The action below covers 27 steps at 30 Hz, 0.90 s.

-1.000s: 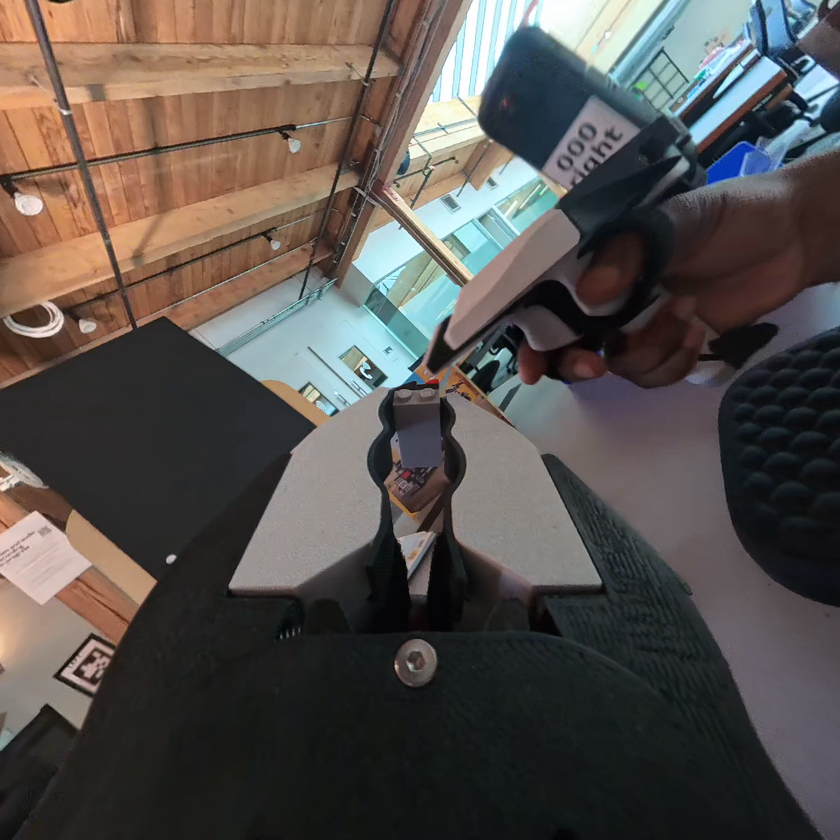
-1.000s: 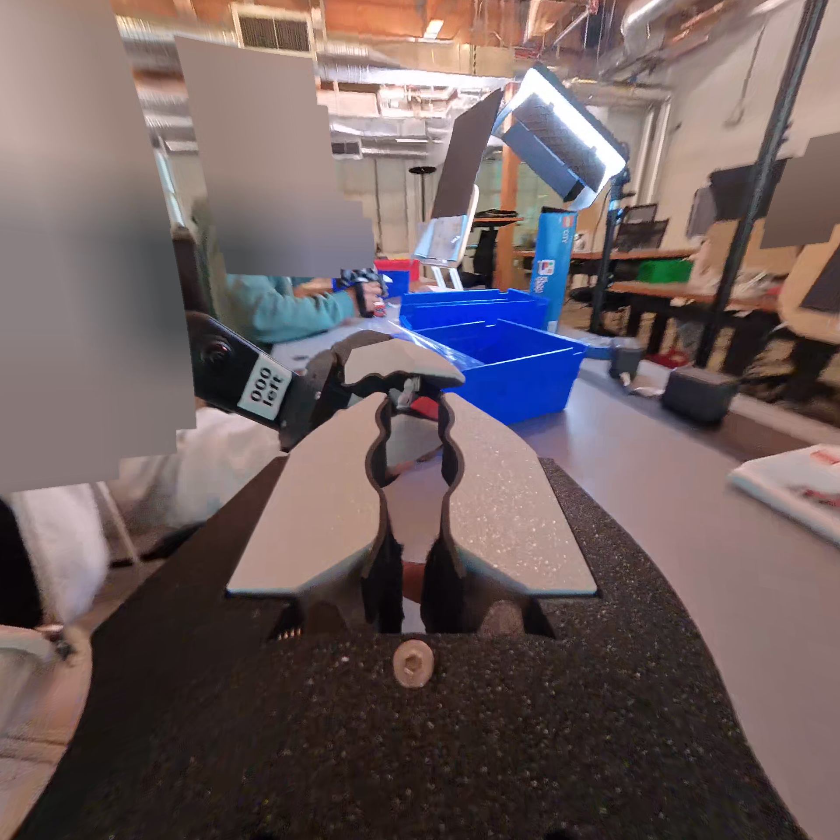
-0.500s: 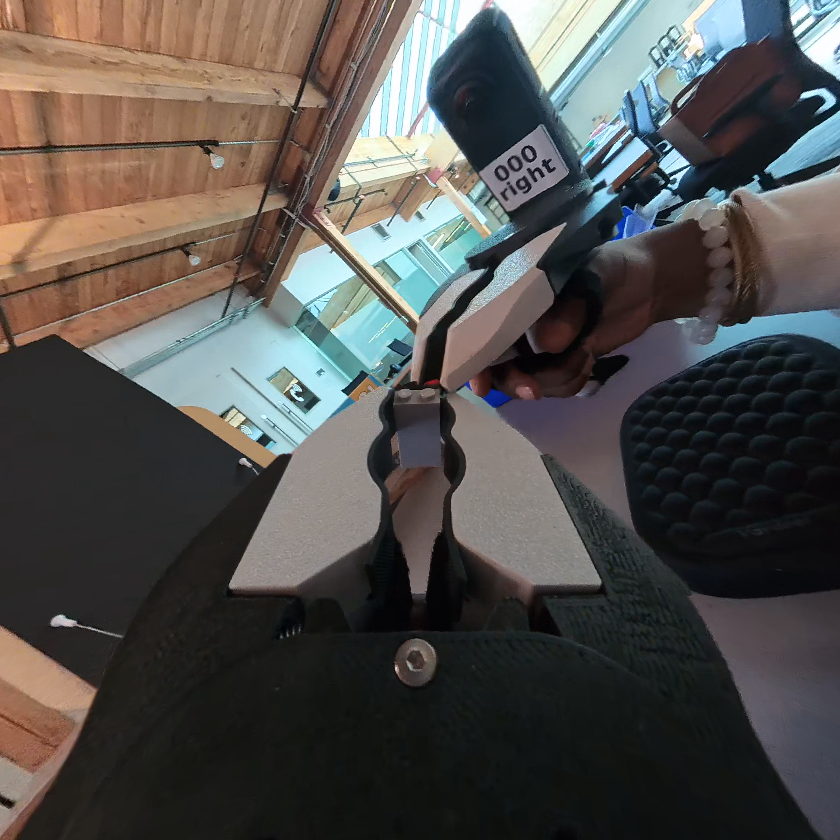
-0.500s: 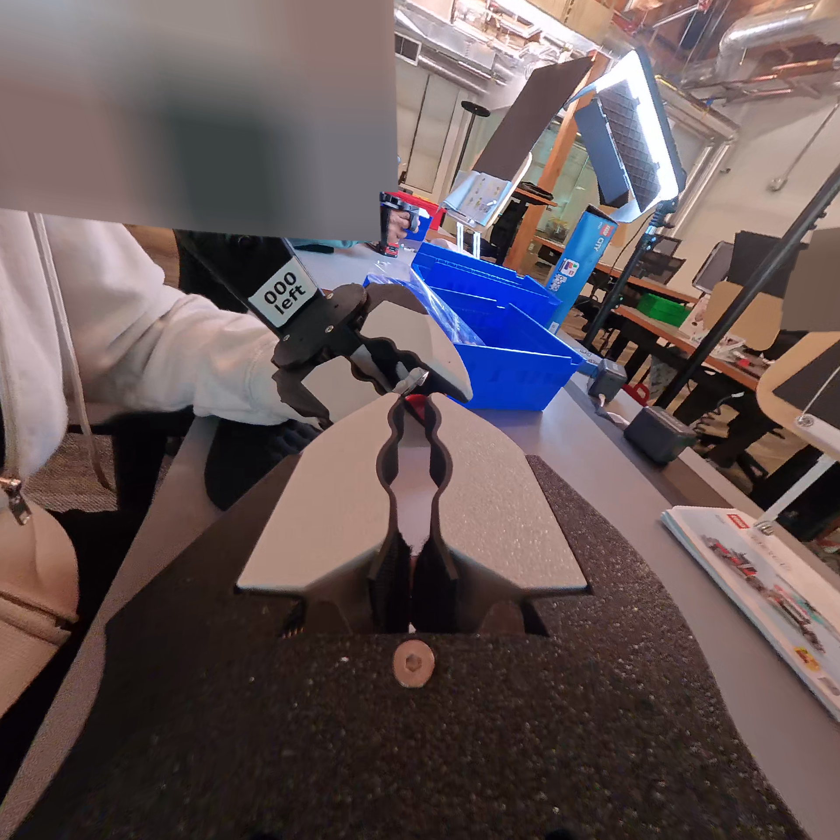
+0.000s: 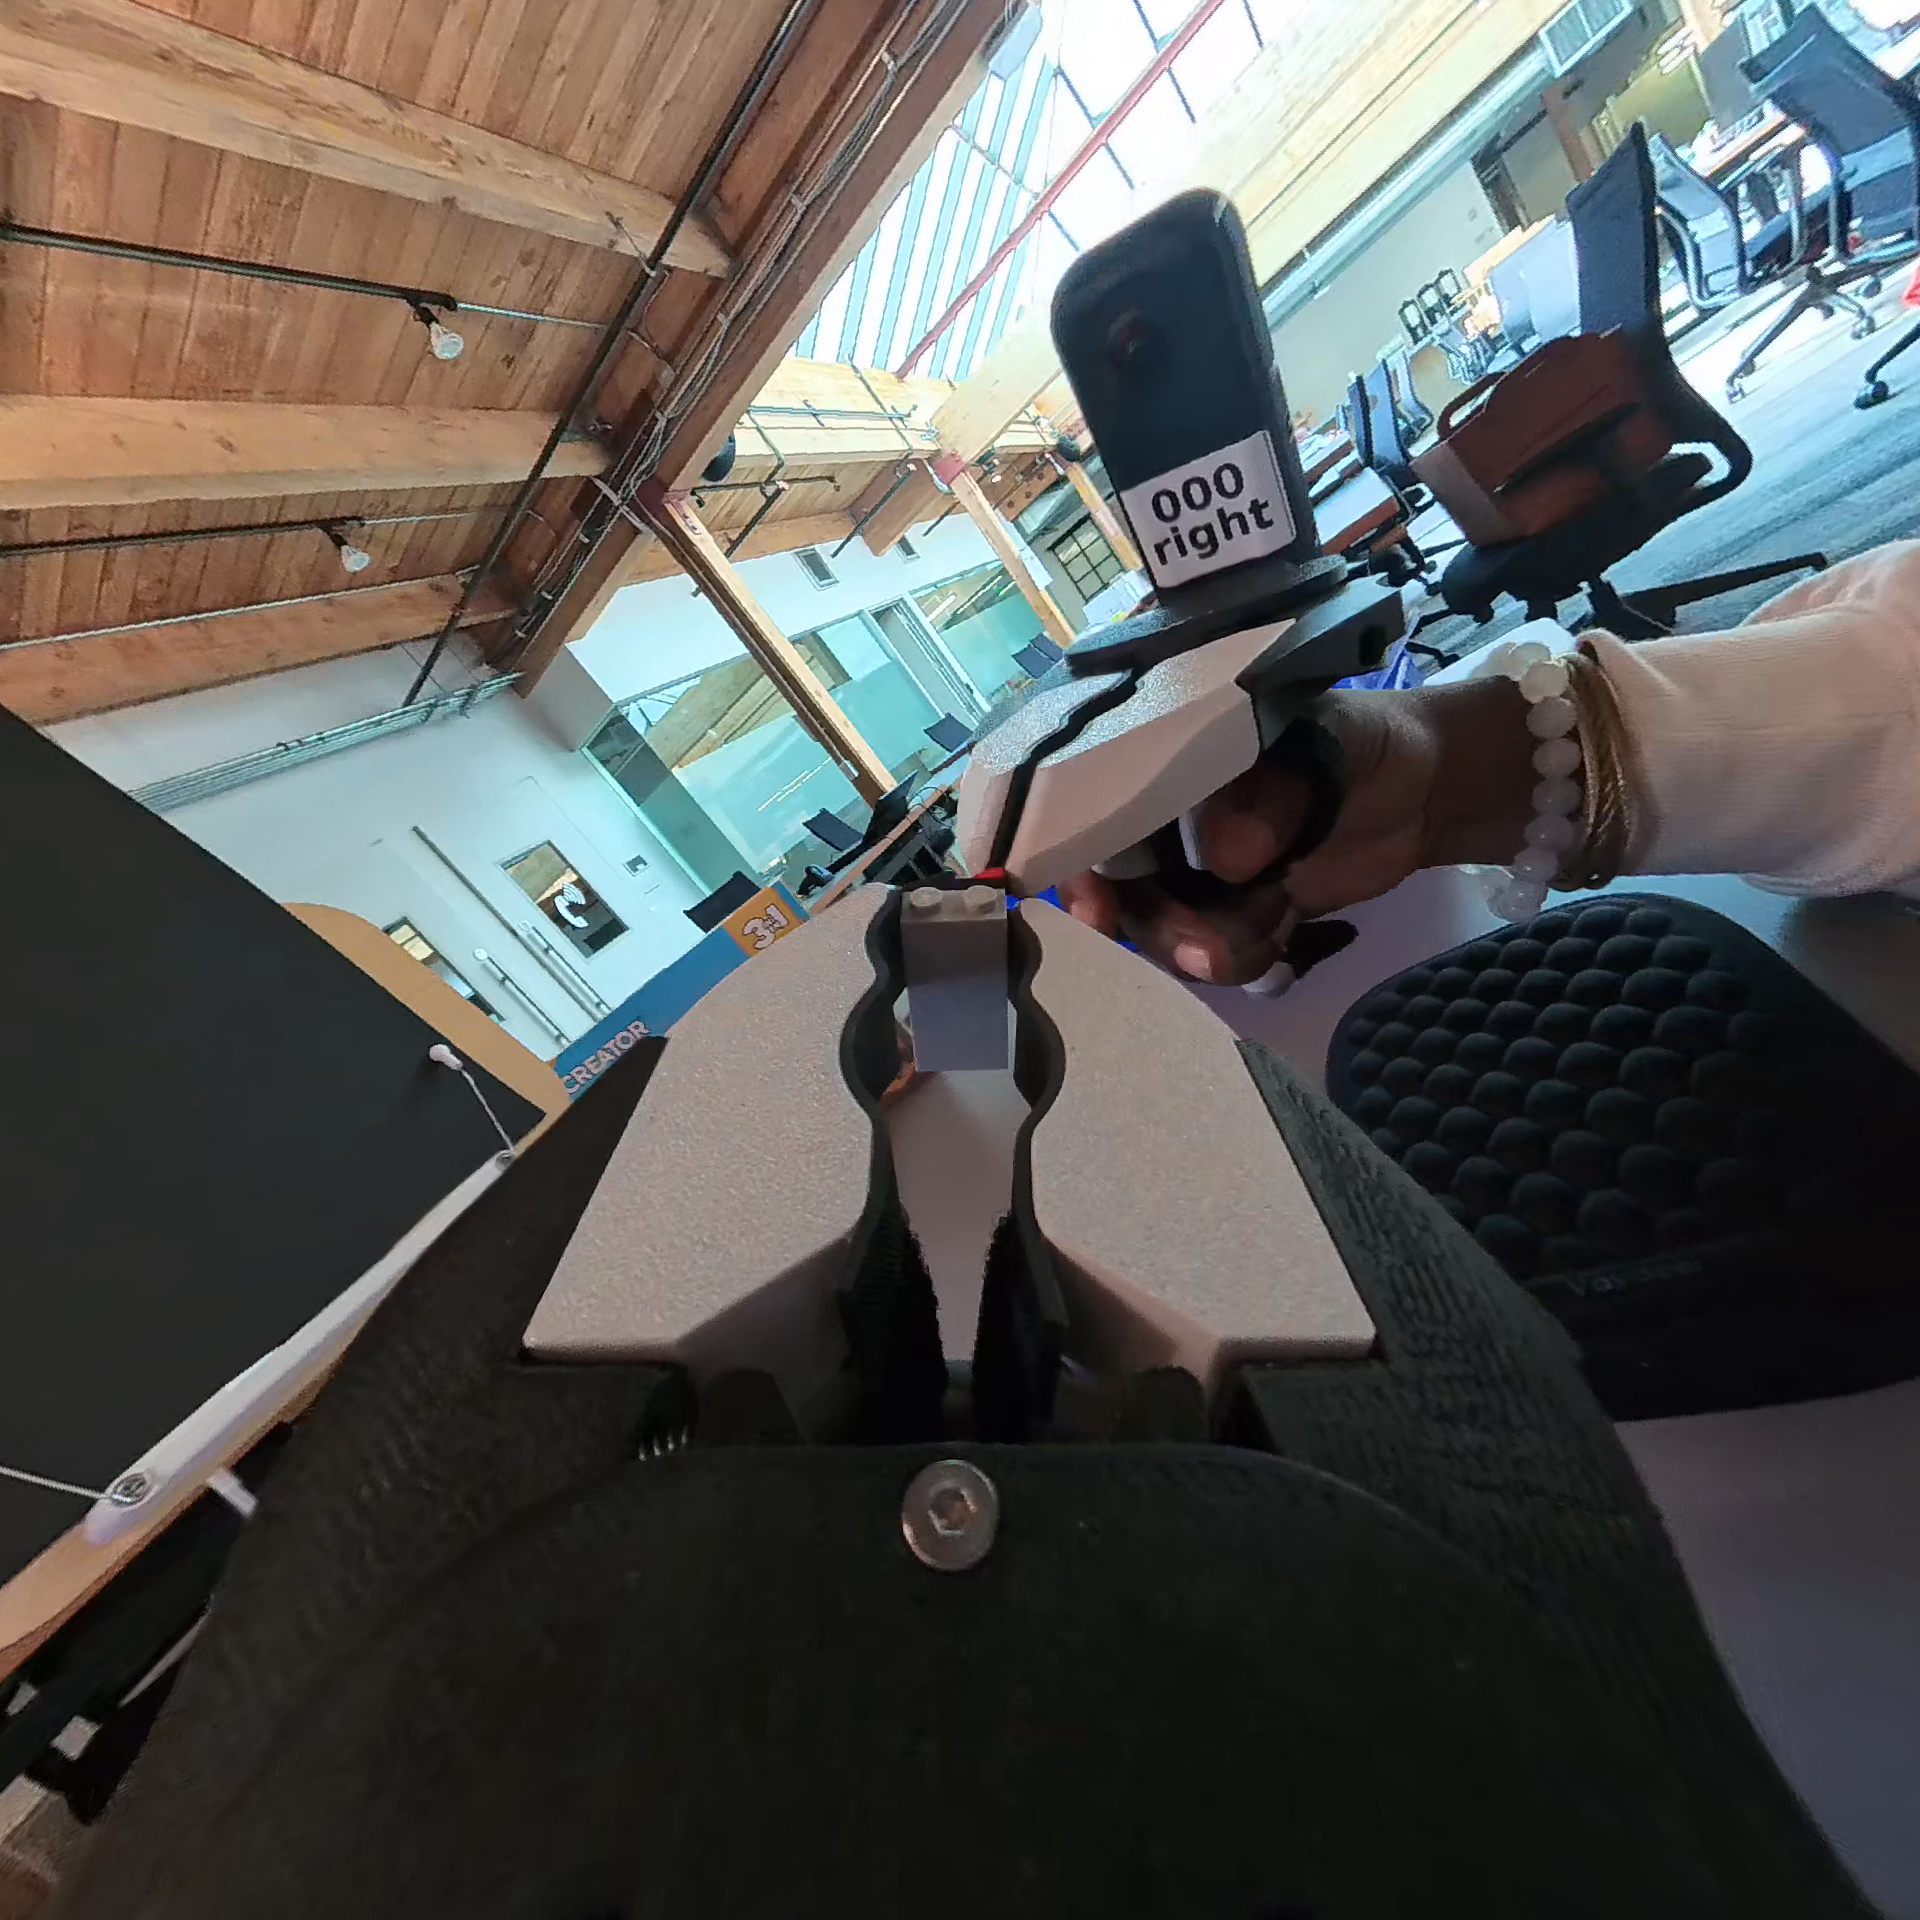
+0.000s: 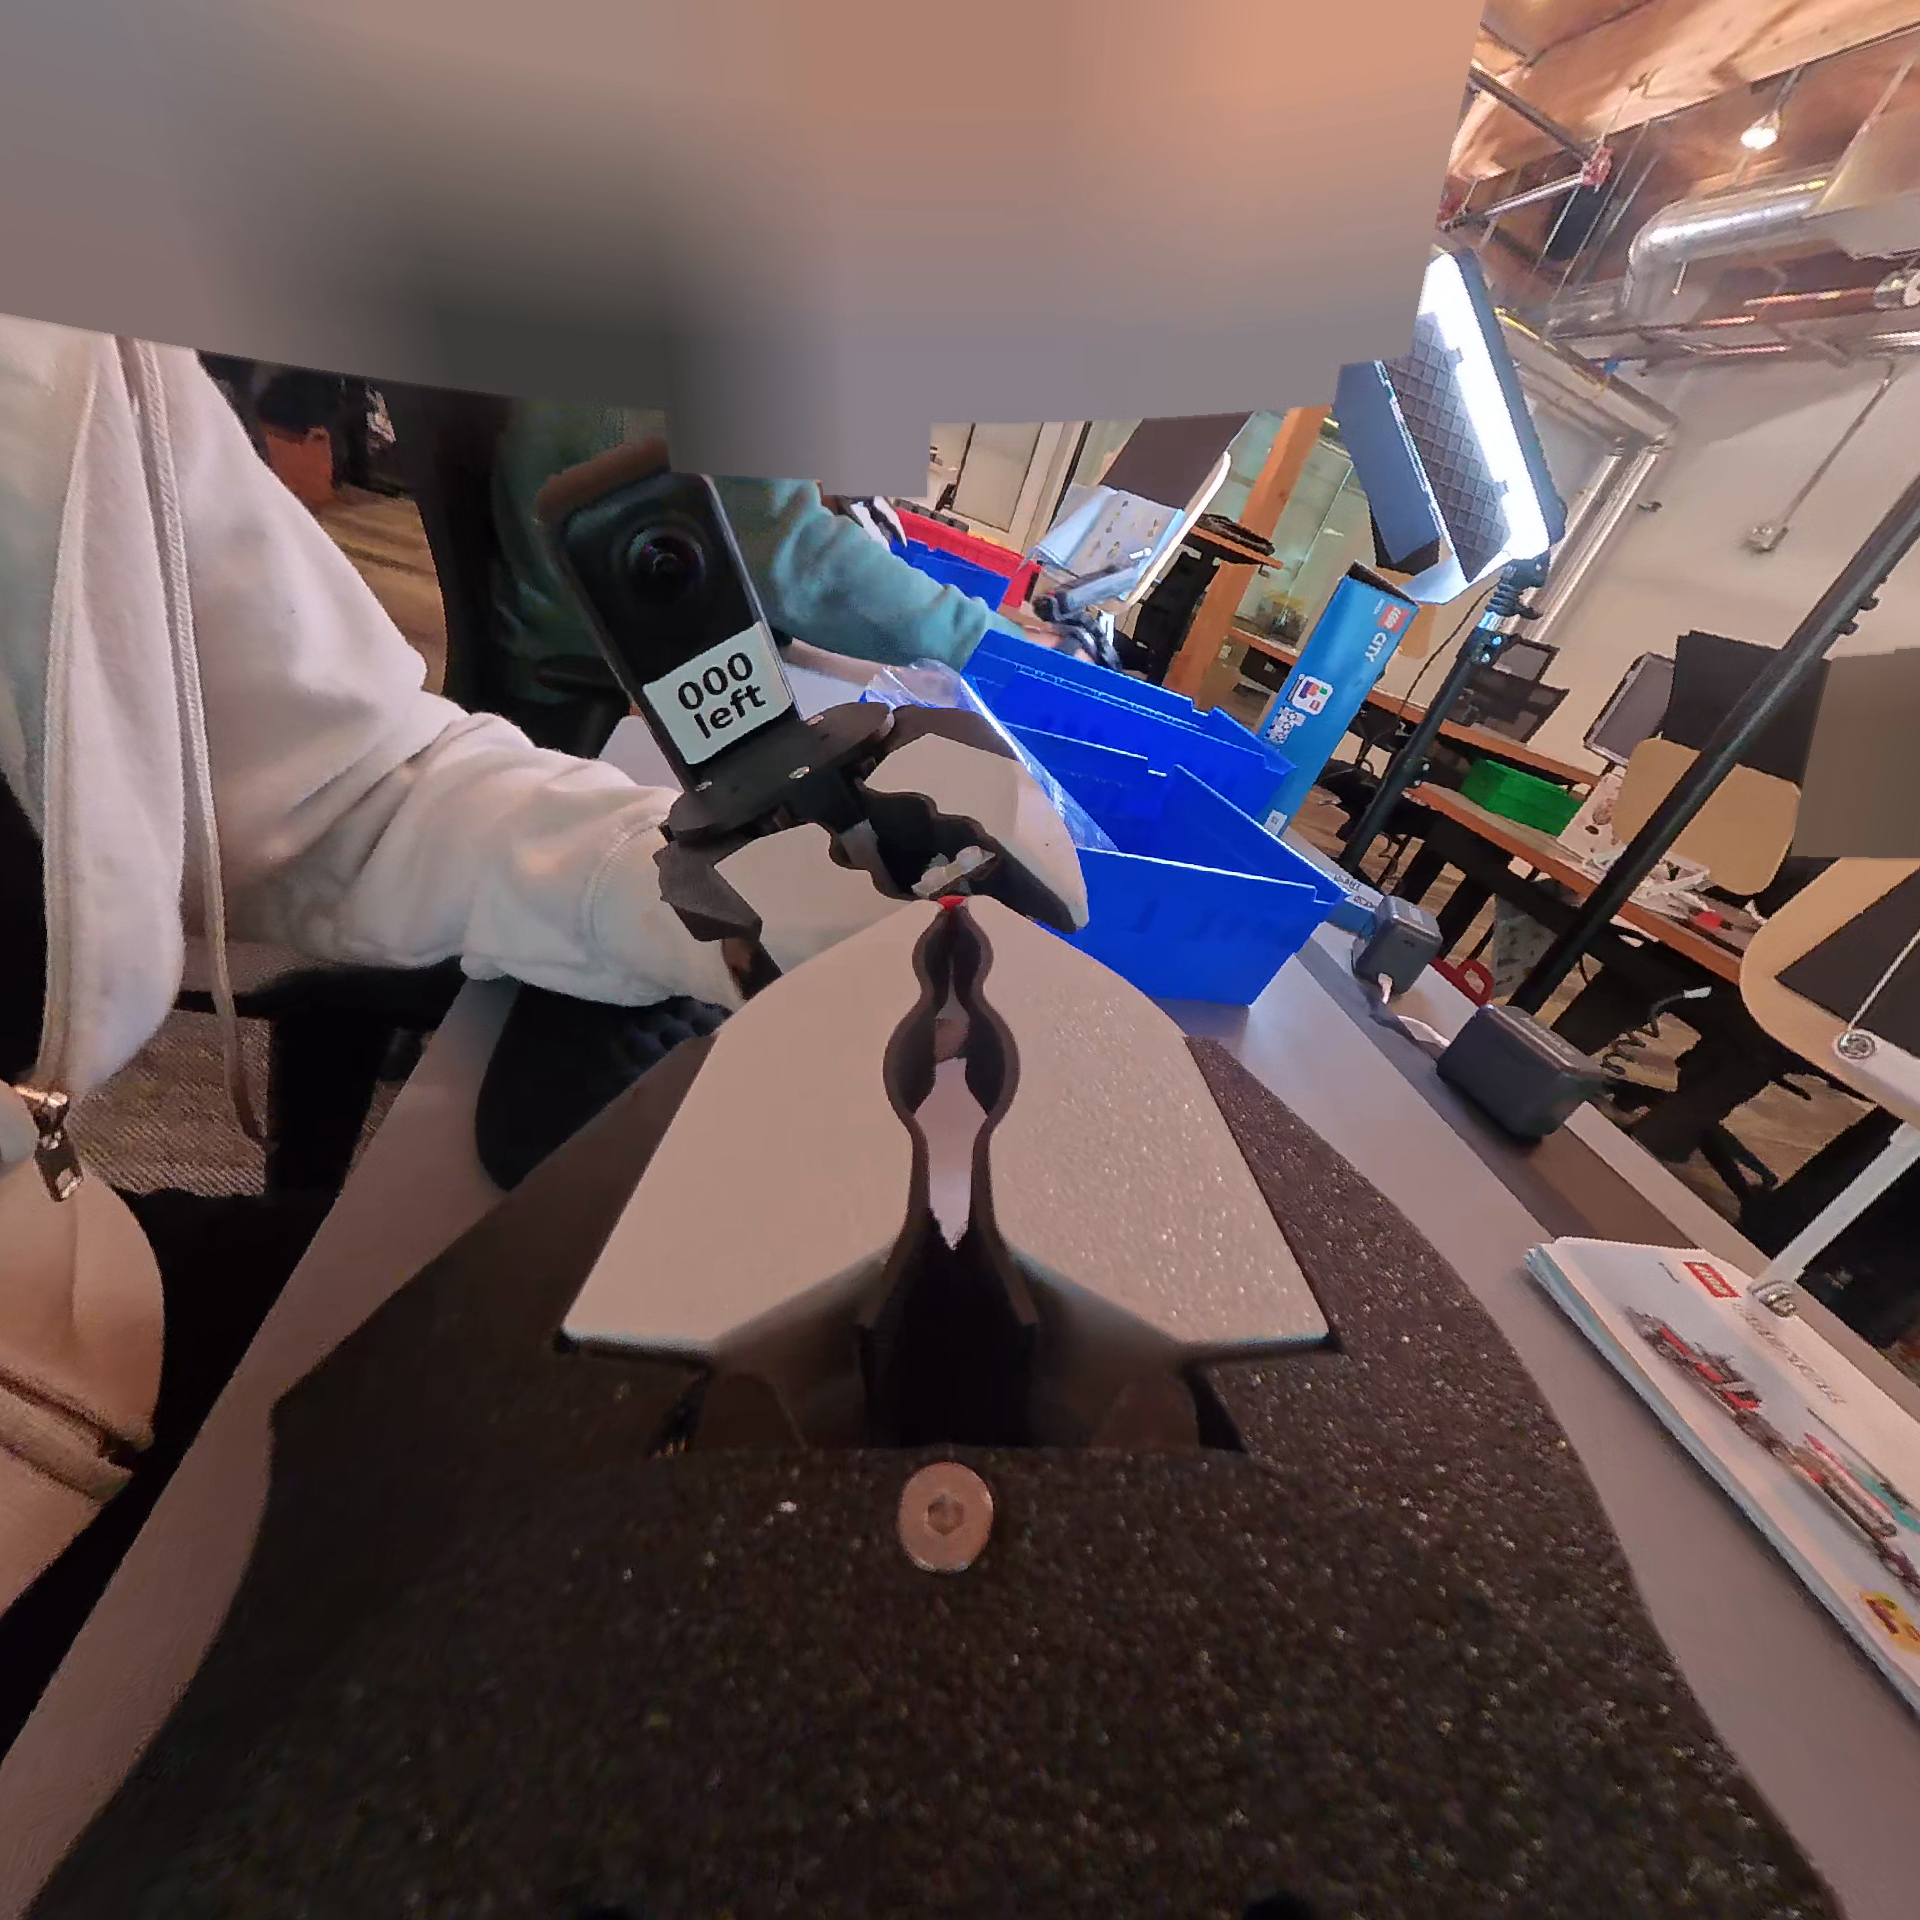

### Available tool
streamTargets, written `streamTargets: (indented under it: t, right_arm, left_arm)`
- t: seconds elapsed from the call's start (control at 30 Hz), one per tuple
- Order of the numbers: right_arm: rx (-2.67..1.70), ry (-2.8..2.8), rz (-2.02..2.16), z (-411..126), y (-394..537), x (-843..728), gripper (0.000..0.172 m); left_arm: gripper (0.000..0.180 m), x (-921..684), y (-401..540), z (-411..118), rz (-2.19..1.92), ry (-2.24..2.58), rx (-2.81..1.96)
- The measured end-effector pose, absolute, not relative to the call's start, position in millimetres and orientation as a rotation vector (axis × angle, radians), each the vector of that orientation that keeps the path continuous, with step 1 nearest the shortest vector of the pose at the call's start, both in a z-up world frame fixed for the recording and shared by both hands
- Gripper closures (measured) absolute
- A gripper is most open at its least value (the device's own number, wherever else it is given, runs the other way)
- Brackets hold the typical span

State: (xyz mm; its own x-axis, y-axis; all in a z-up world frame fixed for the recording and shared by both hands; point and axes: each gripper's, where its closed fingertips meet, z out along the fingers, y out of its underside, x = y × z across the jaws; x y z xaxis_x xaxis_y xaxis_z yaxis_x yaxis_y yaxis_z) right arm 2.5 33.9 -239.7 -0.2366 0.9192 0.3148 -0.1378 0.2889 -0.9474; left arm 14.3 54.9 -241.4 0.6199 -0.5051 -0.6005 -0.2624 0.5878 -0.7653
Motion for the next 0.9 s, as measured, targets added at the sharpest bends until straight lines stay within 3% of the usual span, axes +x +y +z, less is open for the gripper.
streamTargets:
  t: [0.17, 0.6, 0.73, 0.9]
  right_arm:
    - [-0.845, -1.37, 1.342, -239.1, 39.2, -1.2, 0.162]
    - [-0.988, -1.183, 1.693, -251.8, 52.1, -1.9, 0.172]
    - [-1.047, -1.084, 1.777, -251.3, 58.5, -7.0, 0.158]
    - [-1.077, -1.038, 1.846, -249.6, 59.2, -13.4, 0.159]
  left_arm:
    - [0.163, 12.5, 58.7, -240.1, -0.084, 0.899, -0.953]
    - [0.162, 8.4, 68.7, -252.3, -0.076, 0.89, -0.998]
    - [0.163, -0.7, 76.5, -253.0, 0.105, 0.862, -0.989]
    - [0.163, -2.5, 75.7, -251.7, 0.191, 0.877, -0.967]
